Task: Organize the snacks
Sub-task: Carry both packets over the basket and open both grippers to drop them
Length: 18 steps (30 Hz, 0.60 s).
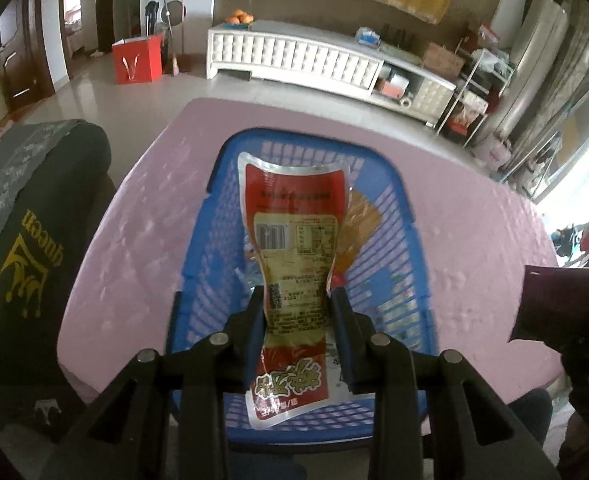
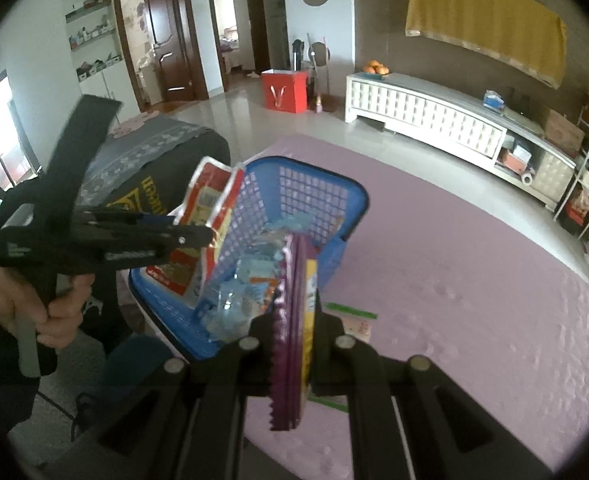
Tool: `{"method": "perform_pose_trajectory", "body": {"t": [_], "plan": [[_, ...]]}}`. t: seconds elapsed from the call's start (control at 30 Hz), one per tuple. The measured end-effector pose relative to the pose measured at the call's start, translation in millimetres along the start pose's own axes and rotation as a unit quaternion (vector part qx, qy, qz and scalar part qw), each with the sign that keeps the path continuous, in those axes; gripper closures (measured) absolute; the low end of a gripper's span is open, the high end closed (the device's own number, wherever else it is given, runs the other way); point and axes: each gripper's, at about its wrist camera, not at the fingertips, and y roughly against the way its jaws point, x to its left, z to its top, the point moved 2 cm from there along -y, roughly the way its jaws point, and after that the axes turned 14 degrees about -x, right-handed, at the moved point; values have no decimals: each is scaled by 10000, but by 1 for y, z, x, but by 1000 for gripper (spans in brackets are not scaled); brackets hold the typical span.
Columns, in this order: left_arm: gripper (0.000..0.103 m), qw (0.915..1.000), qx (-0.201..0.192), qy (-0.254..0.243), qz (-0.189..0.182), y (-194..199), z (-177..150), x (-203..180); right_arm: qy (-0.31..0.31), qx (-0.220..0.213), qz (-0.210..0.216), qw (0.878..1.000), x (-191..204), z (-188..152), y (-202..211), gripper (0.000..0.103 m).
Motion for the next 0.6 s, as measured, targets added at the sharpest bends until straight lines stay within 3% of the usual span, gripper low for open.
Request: {"method": "perform_pose_trajectory", "body": {"t": [0.33,0.6], "plan": [[67,9986,350,-391,-57,-16,-9,-1,-57,80,-140,9999,11,3,-7,92],[38,9988,275,-395,-108,-9,-15,8,-24,253,-177,9995,21,6,-18,92]]}}
